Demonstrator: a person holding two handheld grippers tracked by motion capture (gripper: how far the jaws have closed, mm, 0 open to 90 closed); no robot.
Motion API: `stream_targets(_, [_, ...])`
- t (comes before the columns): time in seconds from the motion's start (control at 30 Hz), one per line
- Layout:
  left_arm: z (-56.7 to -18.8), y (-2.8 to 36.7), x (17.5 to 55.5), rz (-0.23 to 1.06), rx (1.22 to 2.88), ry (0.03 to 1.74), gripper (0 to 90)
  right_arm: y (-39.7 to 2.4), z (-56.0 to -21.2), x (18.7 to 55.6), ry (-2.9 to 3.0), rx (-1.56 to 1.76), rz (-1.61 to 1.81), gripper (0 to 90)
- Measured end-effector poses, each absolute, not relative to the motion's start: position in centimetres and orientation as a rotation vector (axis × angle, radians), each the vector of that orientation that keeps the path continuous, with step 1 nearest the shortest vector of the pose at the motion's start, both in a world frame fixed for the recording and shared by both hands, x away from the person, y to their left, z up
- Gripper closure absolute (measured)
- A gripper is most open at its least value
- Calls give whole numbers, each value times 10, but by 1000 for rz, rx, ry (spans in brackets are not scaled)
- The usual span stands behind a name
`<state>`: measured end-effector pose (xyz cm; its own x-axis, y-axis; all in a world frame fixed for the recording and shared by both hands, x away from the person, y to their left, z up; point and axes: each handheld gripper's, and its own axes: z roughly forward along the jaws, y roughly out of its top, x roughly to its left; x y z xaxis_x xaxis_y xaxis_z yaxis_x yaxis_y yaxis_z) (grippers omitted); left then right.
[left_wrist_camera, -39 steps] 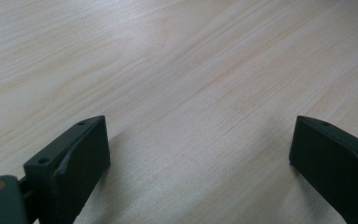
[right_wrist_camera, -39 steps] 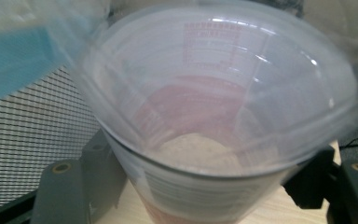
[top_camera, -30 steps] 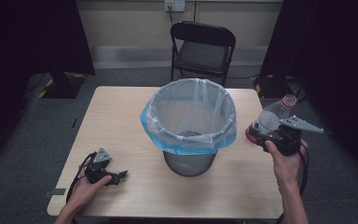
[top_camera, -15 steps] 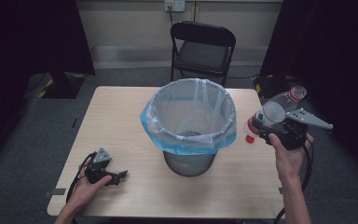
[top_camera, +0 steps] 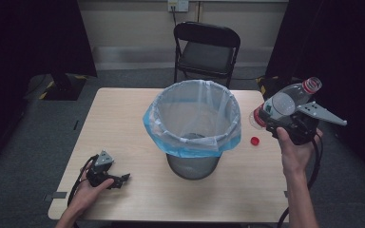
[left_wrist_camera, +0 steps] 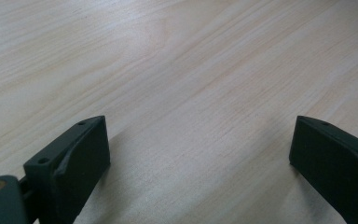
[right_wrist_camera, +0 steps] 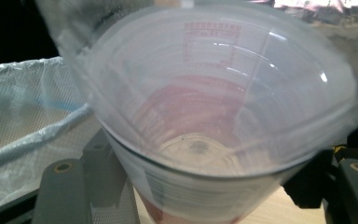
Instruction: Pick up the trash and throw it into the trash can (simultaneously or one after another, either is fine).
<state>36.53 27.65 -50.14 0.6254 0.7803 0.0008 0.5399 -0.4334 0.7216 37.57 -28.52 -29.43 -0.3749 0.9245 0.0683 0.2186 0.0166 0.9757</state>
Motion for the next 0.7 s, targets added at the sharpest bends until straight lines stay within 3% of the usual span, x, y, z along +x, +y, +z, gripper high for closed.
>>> stream_targets(0.7, [-501, 277, 365, 438, 2144, 1028, 45, -276, -267, 382, 1576, 1080, 1527, 291])
